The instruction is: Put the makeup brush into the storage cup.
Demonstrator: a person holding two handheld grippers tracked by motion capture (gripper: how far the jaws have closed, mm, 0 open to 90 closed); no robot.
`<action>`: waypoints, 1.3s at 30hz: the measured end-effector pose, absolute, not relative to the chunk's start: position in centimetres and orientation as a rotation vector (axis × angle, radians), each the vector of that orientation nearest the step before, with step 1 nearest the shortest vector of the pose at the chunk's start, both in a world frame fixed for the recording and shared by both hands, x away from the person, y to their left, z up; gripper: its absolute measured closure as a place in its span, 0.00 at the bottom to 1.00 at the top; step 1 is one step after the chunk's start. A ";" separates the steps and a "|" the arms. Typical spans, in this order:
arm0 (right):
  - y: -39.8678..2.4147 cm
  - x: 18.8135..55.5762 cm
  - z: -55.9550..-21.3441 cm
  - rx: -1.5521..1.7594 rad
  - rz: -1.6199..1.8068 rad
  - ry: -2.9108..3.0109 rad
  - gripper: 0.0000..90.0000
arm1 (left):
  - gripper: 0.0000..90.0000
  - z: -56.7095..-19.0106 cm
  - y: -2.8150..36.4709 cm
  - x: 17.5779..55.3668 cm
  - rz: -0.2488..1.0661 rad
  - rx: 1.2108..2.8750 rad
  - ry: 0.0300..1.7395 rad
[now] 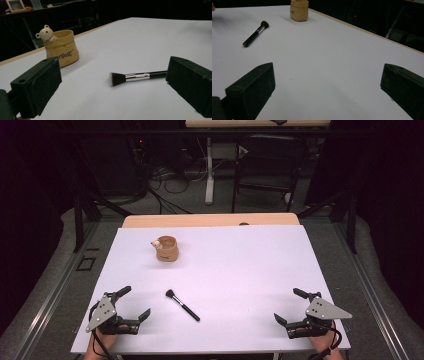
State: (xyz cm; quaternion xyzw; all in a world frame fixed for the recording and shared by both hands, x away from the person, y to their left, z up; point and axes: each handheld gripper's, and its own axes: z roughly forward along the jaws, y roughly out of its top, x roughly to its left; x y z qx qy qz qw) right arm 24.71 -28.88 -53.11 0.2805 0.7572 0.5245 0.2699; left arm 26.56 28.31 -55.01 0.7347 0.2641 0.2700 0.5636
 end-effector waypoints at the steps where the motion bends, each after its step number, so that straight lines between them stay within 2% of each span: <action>1: -28.9 24.7 -53.1 0.756 1.414 2.041 0.00 | 0.00 -55.0 28.3 26.6 0.635 1.729 0.622; 19: -28.1 25.1 -52.8 0.813 1.388 2.084 0.00 | 0.00 -55.2 28.0 26.7 0.625 1.747 0.628; 39: -23.5 26.2 -51.6 0.780 1.381 2.201 0.00 | 0.00 -55.3 27.9 26.6 0.633 1.751 0.631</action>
